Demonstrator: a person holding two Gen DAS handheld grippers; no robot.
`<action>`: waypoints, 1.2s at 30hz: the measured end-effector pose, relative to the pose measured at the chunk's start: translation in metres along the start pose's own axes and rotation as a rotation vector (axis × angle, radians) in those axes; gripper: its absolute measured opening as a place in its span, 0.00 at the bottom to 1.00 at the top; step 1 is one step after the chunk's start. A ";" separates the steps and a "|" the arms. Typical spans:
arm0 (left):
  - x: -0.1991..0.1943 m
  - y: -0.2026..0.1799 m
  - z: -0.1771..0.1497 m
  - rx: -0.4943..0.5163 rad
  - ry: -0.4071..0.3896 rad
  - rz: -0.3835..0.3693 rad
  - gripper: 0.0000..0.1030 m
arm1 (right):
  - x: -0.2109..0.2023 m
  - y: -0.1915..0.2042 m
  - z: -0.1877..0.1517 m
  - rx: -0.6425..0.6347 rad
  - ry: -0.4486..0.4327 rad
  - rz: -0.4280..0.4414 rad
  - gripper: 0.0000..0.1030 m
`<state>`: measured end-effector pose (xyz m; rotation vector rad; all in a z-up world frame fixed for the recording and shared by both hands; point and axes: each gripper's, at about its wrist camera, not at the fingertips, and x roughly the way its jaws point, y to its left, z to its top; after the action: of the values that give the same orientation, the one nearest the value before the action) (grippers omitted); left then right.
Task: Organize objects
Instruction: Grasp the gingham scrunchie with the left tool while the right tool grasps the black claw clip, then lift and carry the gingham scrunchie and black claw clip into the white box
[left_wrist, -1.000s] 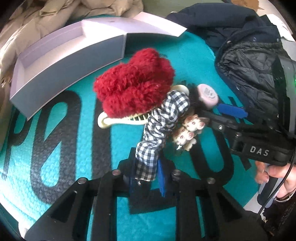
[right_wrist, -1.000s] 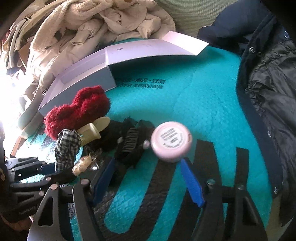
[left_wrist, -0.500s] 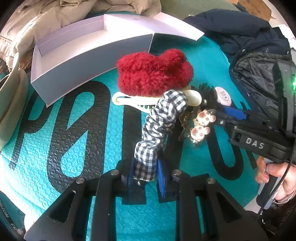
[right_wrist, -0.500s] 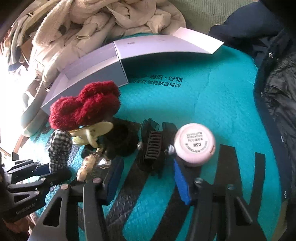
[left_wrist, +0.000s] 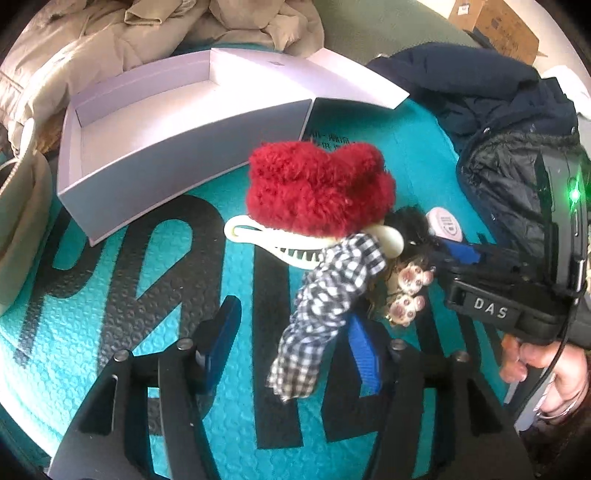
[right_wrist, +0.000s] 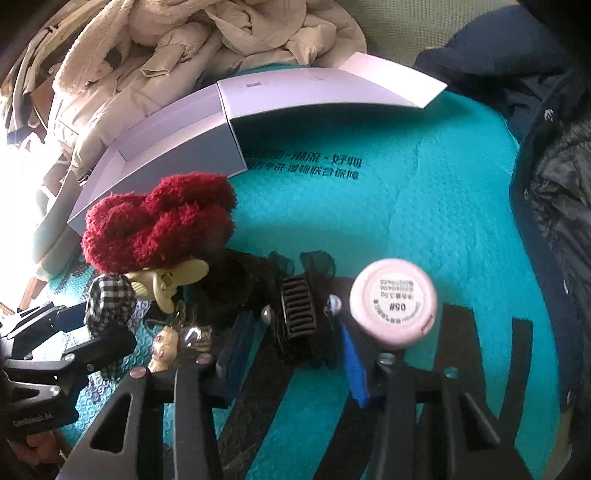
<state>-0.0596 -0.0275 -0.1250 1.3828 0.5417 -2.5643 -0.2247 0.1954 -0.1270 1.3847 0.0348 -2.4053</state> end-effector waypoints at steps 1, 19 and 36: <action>0.000 0.001 0.000 -0.003 -0.001 -0.017 0.45 | 0.001 0.001 0.001 -0.006 -0.003 -0.007 0.40; -0.033 -0.031 -0.009 0.028 -0.015 0.050 0.19 | -0.042 0.006 -0.021 -0.030 -0.037 0.002 0.33; -0.114 -0.033 -0.041 -0.035 -0.115 0.164 0.19 | -0.108 0.062 -0.040 -0.184 -0.124 0.099 0.33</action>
<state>0.0245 0.0171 -0.0428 1.2062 0.4332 -2.4711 -0.1224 0.1774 -0.0468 1.1282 0.1488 -2.3356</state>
